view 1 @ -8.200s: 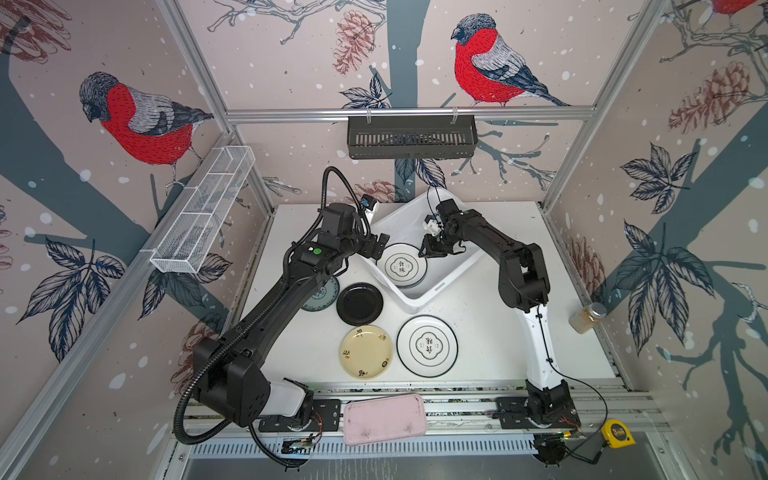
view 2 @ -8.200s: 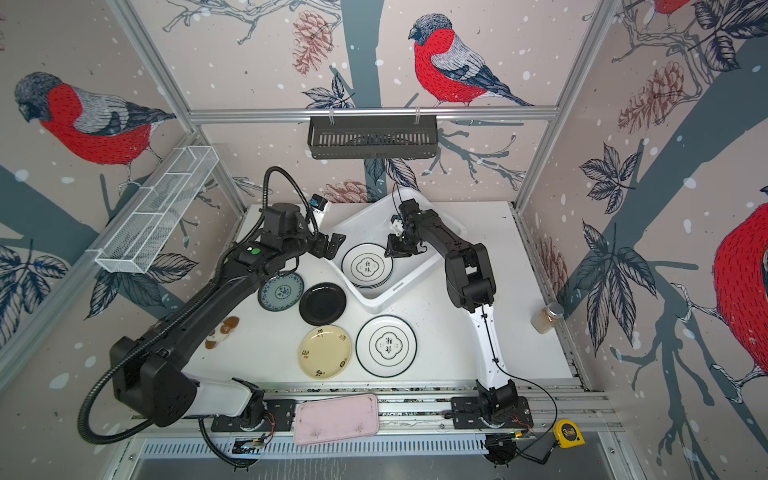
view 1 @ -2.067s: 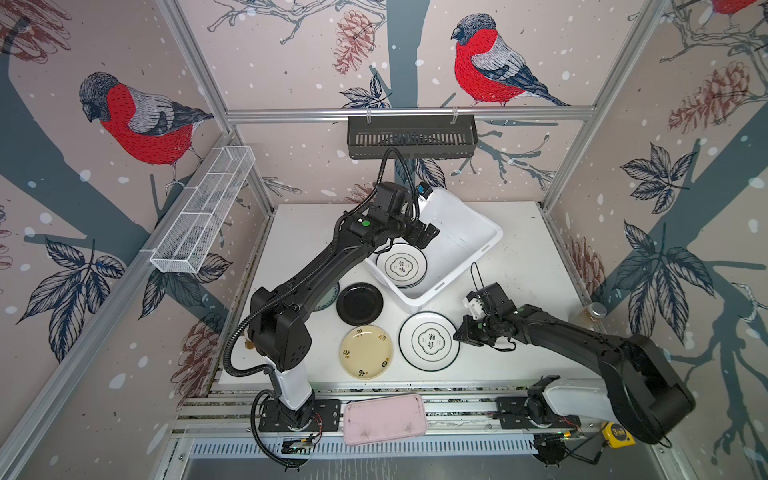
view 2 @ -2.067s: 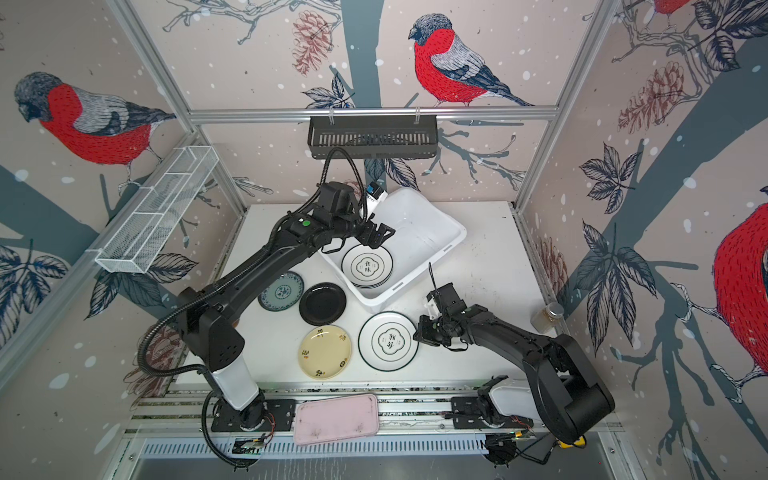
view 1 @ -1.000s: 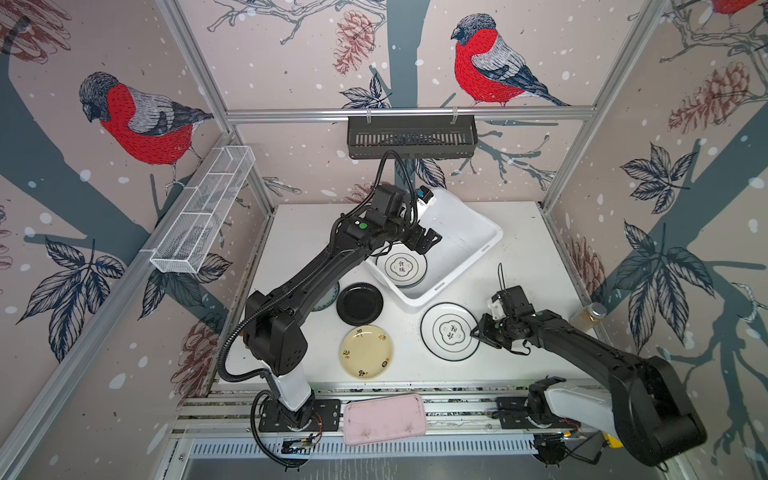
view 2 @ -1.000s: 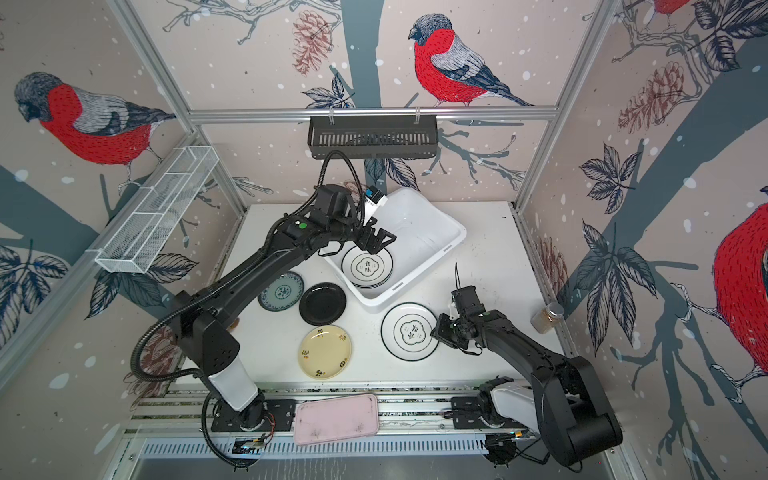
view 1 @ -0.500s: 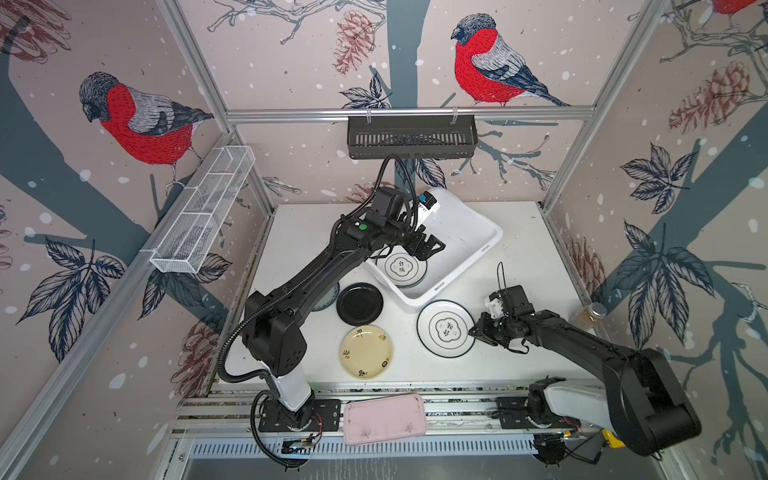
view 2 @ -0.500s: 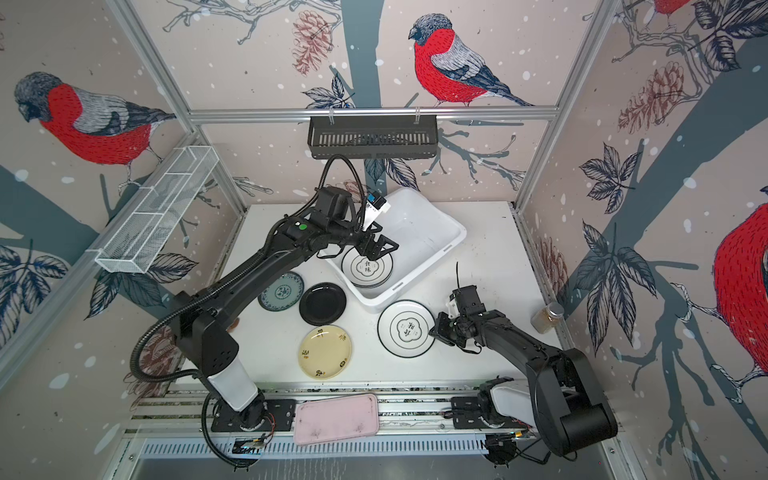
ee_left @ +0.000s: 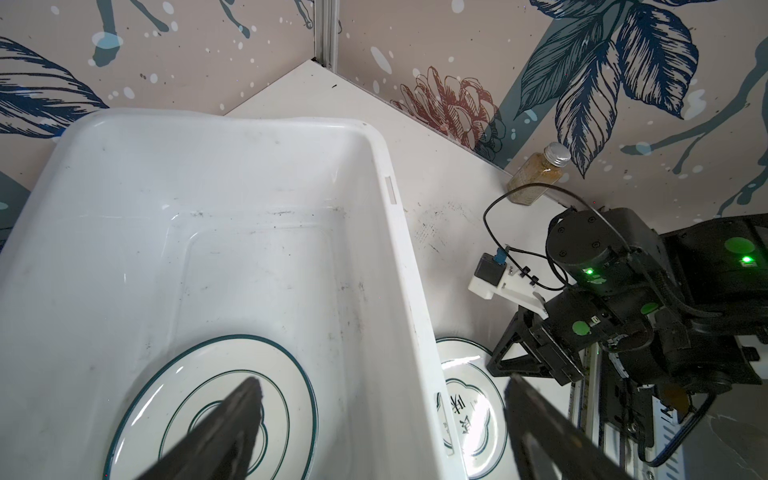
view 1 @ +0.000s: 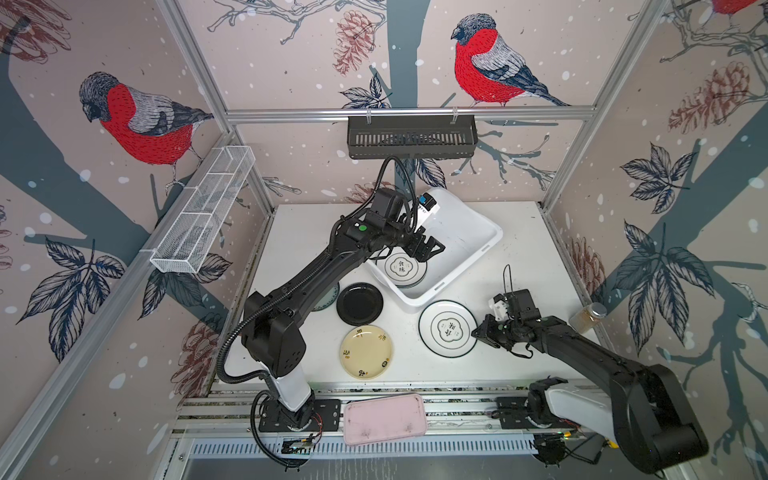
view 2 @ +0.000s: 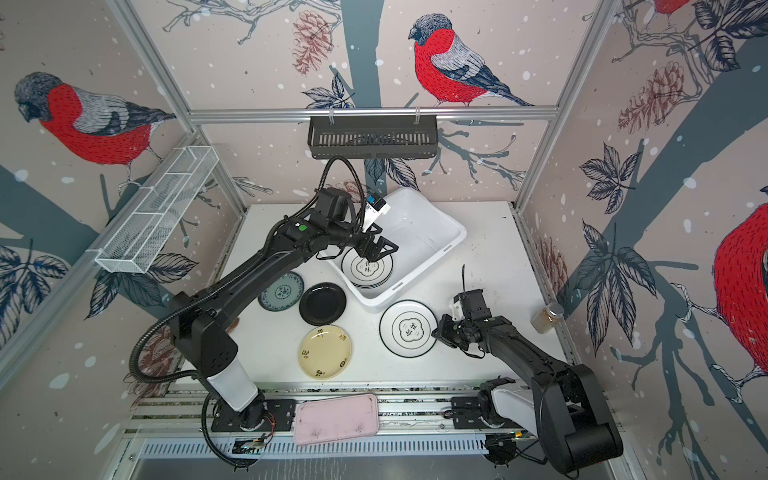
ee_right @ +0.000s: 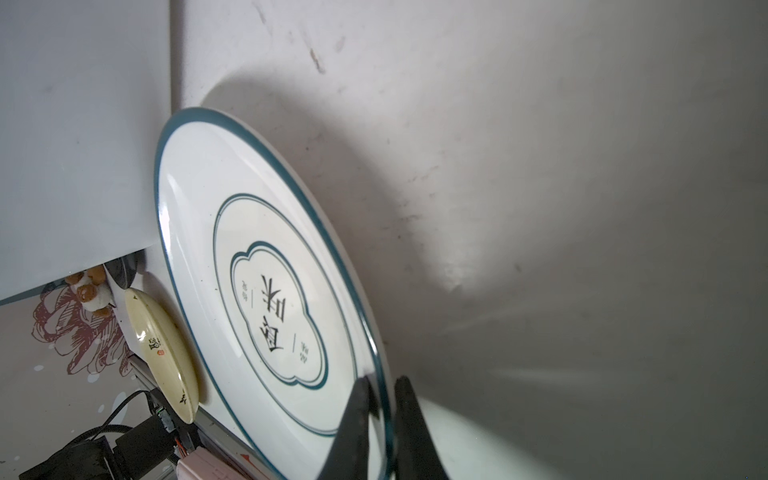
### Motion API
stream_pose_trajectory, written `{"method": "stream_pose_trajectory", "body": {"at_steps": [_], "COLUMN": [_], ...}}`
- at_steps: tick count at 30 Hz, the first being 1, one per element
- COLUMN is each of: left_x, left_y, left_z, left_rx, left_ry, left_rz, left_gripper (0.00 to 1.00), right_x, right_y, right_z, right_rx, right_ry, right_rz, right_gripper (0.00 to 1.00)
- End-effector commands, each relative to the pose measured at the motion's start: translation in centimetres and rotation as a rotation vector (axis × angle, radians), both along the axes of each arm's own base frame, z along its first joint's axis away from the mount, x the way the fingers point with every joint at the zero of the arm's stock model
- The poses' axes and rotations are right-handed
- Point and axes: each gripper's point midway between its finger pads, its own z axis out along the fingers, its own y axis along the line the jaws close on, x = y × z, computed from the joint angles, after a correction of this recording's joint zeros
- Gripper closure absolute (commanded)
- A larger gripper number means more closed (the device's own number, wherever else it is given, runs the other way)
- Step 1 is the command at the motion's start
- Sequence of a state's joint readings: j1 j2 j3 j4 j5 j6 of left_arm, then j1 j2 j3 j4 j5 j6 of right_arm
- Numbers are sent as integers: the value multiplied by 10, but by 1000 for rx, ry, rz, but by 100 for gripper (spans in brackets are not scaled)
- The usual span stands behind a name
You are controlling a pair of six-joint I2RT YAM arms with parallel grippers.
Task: Place the plates into the plastic bin on the countertop
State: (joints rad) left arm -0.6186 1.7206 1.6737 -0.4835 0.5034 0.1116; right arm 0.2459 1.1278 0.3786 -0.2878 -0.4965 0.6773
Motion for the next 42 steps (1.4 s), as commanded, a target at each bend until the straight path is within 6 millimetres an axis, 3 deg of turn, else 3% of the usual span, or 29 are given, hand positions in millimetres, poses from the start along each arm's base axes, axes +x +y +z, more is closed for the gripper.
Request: {"method": "stream_pose_trajectory", "body": {"at_steps": [1,17,42], "left_x": [-4,-1,9], "left_y": [0,-2,-8], "left_z": [7,9,7], "left_rx": [-11,-25,-32], "left_ry": [-9,-7,0], "left_rz": [-12,-4,11], "left_gripper": [9,10,10], "right_x": [-8,4,-11], "right_y": [-14,-21,-49], "right_z": [-5,48,107], "right_rx": [-70,-50,-143], "right_ry": [35,-67,-105], "right_rz": [-33,-111,-218], "right_gripper": [97,100,100]}}
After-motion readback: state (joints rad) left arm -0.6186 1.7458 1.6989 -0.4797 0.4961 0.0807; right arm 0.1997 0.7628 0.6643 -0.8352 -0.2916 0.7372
